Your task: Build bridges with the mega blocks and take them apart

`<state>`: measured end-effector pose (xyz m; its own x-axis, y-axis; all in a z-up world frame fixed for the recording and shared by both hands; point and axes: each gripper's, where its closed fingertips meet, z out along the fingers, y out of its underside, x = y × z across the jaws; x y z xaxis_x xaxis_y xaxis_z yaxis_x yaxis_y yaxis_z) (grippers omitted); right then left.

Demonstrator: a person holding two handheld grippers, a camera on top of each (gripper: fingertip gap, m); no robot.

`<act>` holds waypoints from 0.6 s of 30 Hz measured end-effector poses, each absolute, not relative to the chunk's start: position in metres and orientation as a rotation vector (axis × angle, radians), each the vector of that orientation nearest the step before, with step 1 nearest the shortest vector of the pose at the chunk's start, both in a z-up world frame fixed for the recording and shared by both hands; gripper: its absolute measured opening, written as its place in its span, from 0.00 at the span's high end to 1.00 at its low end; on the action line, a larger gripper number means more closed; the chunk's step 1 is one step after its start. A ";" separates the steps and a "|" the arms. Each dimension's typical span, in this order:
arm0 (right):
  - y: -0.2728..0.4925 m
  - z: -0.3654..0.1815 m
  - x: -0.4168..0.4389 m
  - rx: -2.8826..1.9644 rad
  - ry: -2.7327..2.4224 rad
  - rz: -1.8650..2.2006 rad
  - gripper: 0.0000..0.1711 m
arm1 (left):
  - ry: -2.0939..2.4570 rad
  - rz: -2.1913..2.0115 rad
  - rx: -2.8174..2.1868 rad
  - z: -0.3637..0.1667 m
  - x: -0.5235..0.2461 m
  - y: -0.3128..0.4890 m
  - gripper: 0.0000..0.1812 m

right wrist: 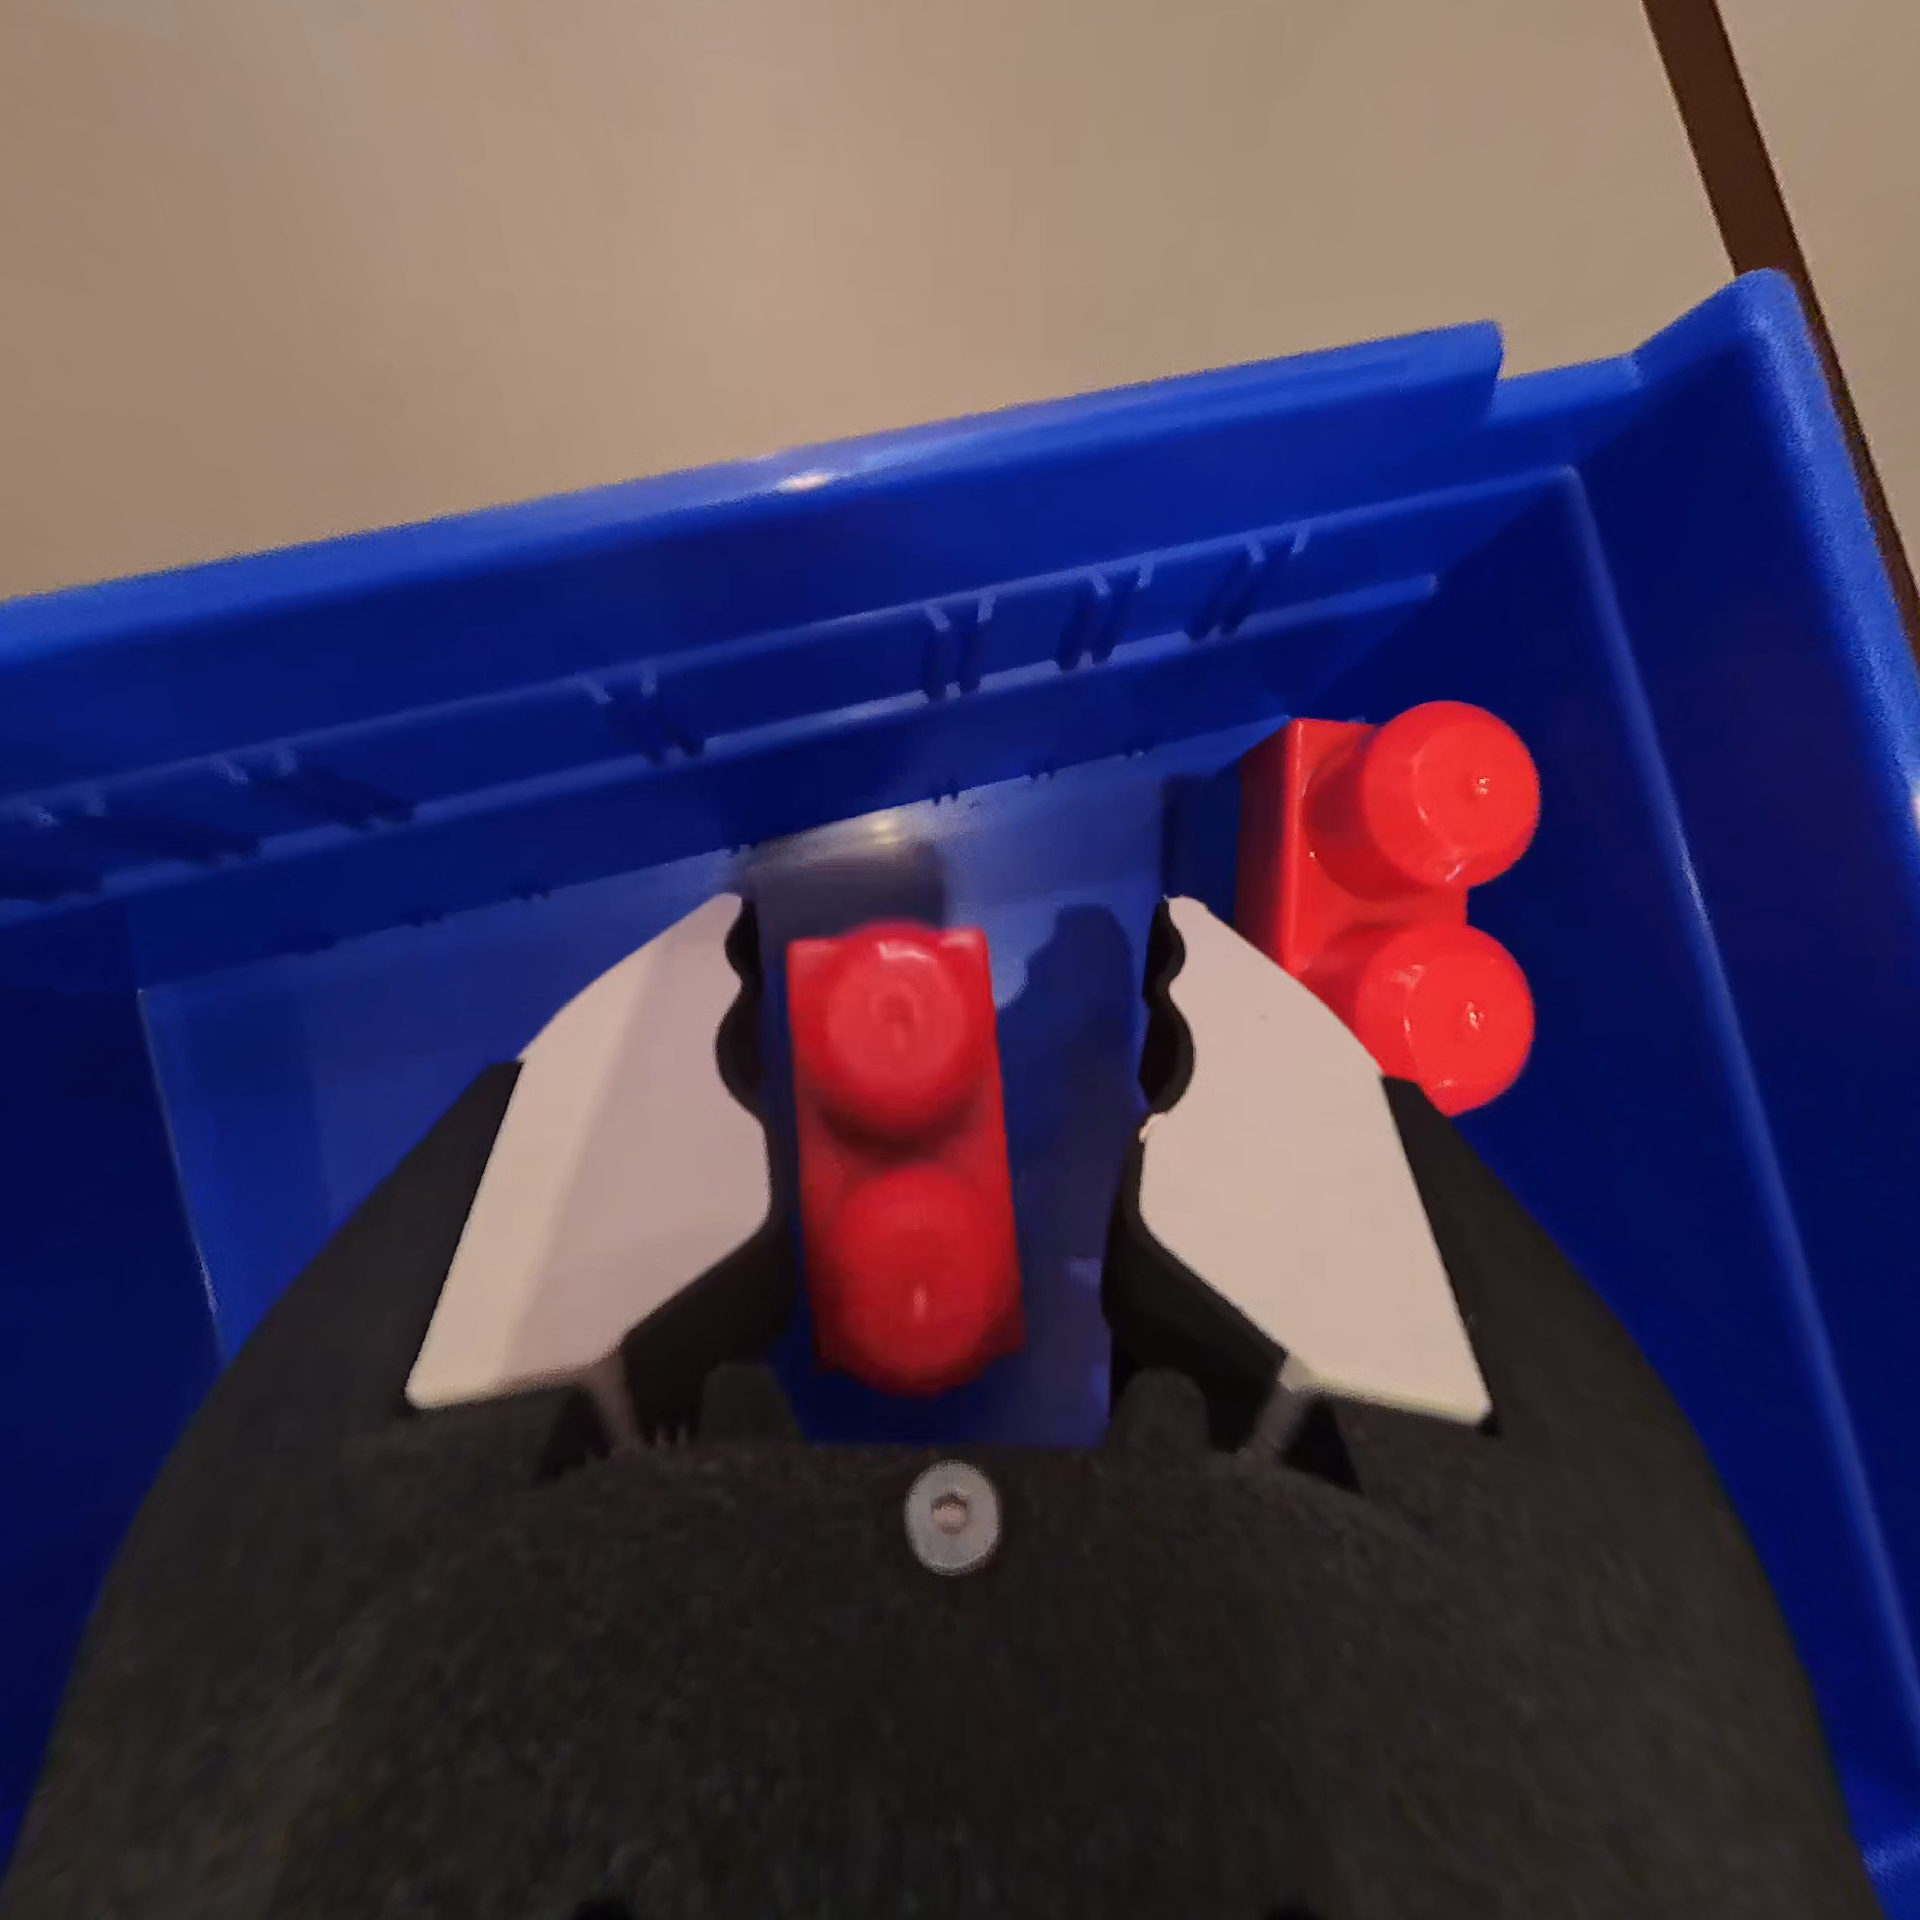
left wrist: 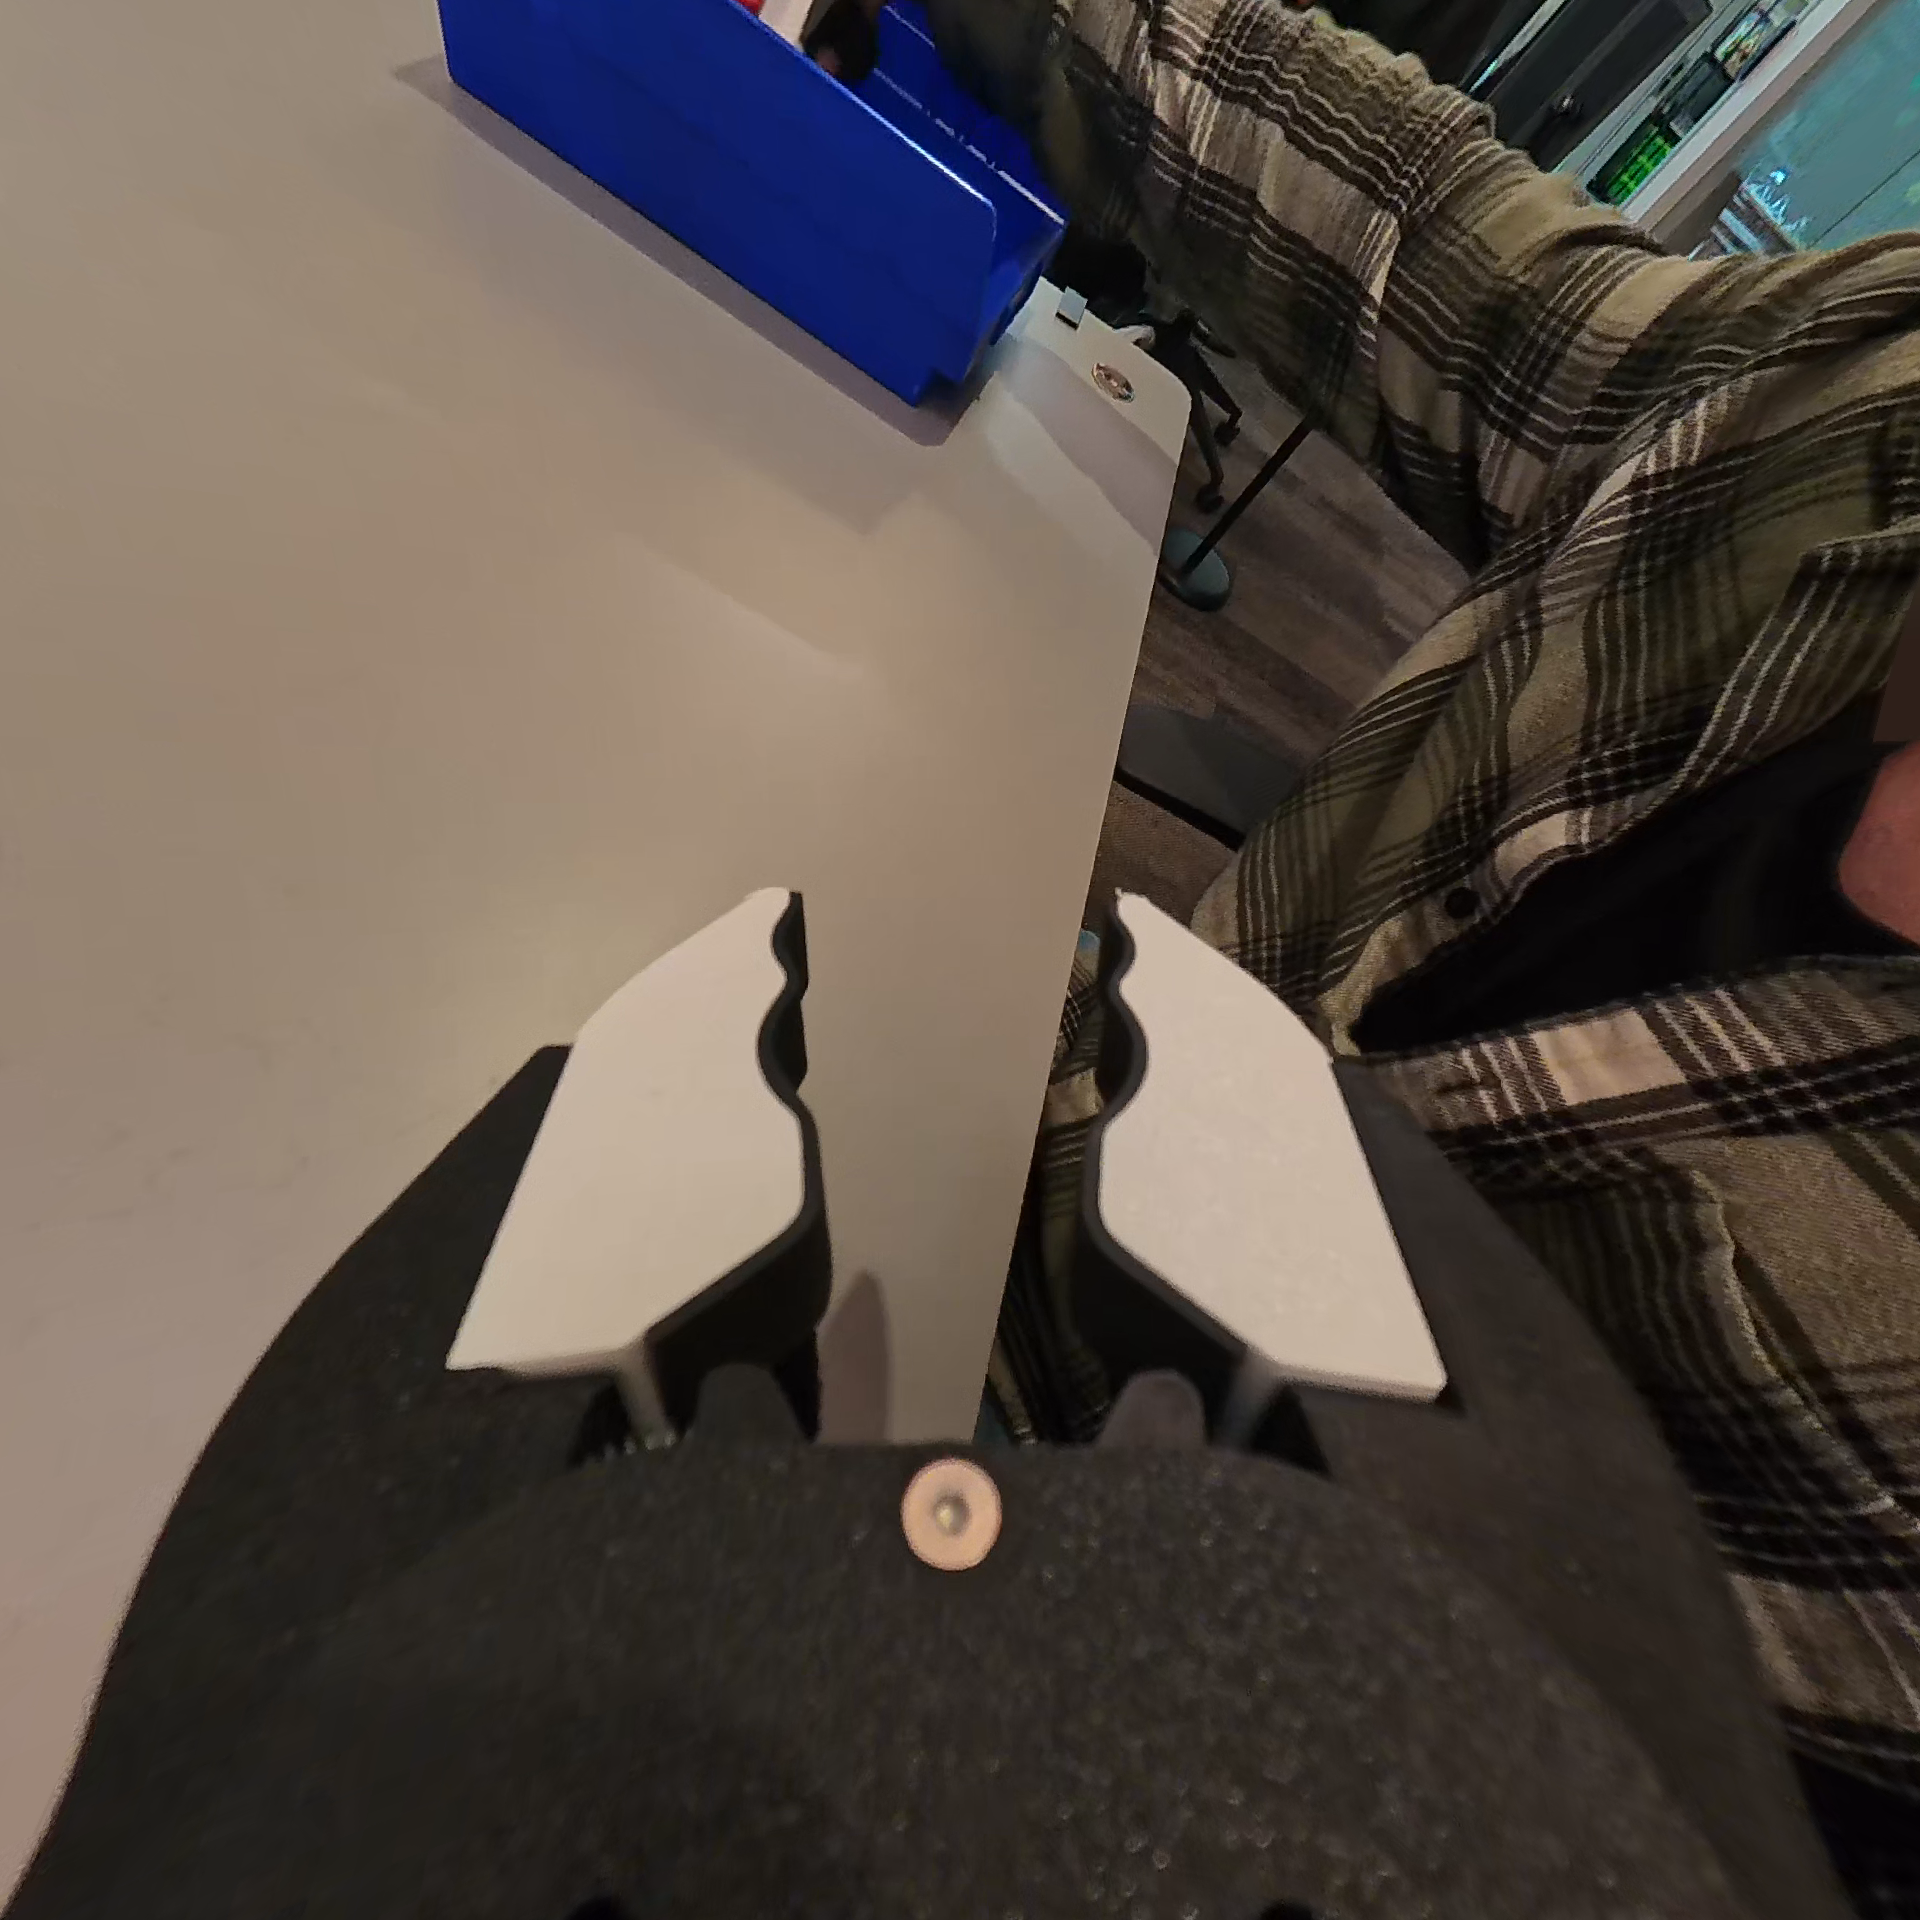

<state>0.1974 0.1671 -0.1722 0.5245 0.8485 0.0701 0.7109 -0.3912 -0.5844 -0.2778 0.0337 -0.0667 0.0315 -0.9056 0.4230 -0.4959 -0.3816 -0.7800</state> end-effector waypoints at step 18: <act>0.149 -0.161 0.223 -2.321 -1.410 0.152 0.62 | 1.393 -1.288 -1.887 -0.063 -0.288 0.032 0.70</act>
